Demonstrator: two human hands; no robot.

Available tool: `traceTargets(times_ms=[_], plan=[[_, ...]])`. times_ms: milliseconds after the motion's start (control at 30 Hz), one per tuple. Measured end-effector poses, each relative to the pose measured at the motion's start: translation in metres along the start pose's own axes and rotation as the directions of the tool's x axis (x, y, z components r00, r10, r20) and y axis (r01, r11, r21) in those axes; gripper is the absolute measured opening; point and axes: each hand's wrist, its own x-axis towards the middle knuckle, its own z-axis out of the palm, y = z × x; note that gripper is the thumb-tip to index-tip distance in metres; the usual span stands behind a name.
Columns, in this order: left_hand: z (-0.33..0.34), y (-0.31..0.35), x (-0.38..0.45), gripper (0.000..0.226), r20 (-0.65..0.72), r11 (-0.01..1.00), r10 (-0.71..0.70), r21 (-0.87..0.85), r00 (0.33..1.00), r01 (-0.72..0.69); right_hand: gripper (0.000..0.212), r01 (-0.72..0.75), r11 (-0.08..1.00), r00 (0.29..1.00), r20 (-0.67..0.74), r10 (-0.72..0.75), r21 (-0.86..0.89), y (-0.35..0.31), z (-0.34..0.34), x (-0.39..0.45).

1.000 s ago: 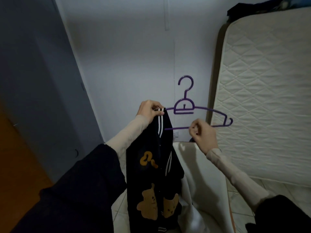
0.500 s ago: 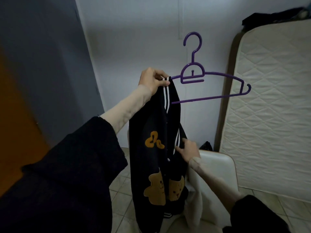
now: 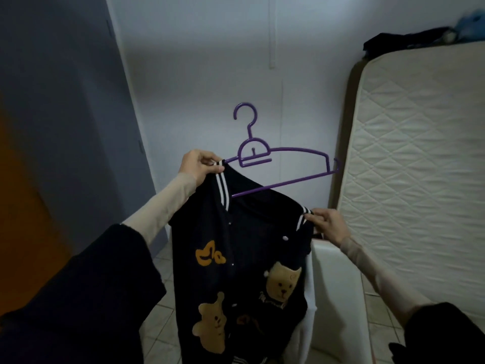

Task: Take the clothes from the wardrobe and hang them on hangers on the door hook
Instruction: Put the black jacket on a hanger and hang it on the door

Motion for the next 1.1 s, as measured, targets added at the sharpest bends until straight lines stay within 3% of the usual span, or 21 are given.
traceTargets(times_ms=[167, 333, 467, 667, 800, 933, 1100], plan=[[-0.005, -0.023, -0.008, 0.017, 0.091, 0.992, -0.06, -0.106, 0.994, 0.07, 0.025, -0.177, 0.962, 0.982, -0.027, 0.187, 0.209, 0.006, -0.025, -0.001], [-0.008, -0.042, -0.017, 0.015, 0.35, 0.998, -0.025, -0.044, 0.937, 0.043, 0.023, -0.322, 0.764, 0.923, 0.007, 0.384, 0.559, 0.003, -0.046, -0.002], [0.001, -0.059, -0.025, 0.019, 0.499, 0.999, -0.006, -0.042, 0.867, 0.031, 0.024, -0.392, 0.763, 0.9, 0.044, 0.433, 0.514, -0.006, -0.068, 0.003], [0.009, -0.061, -0.024, 0.013, 0.583, 1.0, 0.003, -0.002, 0.813, -0.003, 0.022, -0.489, 0.8, 0.869, 0.115, 0.481, 0.349, -0.01, -0.094, 0.004], [0.021, -0.057, -0.02, 0.022, 0.555, 0.992, 0.012, 0.097, 0.832, -0.079, 0.022, -0.464, 0.822, 0.884, 0.106, 0.456, 0.332, -0.017, -0.099, 0.003], [0.032, -0.049, -0.017, 0.02, 0.464, 0.987, 0.039, 0.123, 0.885, -0.108, 0.019, -0.403, 0.895, 0.912, 0.002, 0.41, 0.189, -0.025, -0.097, 0.003], [0.051, -0.042, -0.017, 0.018, 0.309, 0.993, 0.052, 0.083, 0.95, -0.082, 0.021, -0.199, 0.974, 0.97, -0.117, 0.211, 0.106, -0.035, -0.085, 0.004]])
